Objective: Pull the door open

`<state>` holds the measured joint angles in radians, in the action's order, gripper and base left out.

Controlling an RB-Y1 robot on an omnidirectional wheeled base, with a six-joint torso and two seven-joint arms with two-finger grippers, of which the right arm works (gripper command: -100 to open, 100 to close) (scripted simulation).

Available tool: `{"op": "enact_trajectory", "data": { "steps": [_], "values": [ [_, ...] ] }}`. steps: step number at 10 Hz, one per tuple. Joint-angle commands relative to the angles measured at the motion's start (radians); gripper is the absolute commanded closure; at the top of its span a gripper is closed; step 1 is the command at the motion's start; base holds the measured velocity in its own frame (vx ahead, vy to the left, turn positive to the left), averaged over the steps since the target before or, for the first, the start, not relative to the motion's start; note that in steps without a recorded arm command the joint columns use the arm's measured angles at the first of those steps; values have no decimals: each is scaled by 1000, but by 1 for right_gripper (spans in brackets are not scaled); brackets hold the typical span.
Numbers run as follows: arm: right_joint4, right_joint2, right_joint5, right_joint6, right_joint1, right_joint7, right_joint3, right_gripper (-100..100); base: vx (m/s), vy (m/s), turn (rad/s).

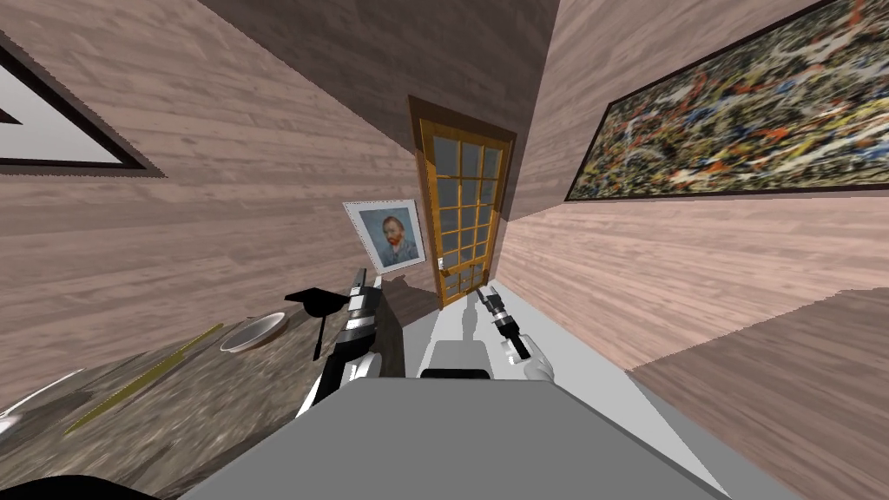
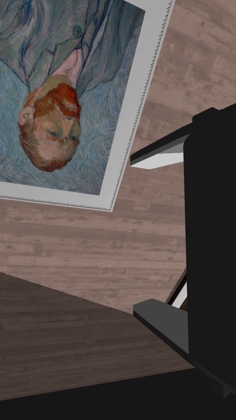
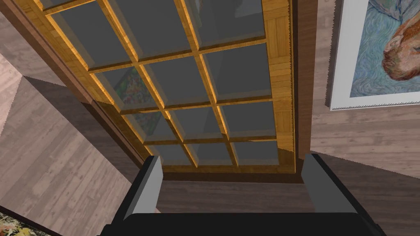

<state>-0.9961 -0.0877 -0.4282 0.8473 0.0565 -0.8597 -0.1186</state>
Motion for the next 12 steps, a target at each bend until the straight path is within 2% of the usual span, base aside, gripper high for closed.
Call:
{"op": "enact_trajectory", "data": {
  "steps": [1,12],
  "values": [
    [36,2,-14,7,14,-26,-1,-100,98,29,-7],
    [311,35,-94,76,126,-193,-16,-100,97,21,-7]
  ]
}}
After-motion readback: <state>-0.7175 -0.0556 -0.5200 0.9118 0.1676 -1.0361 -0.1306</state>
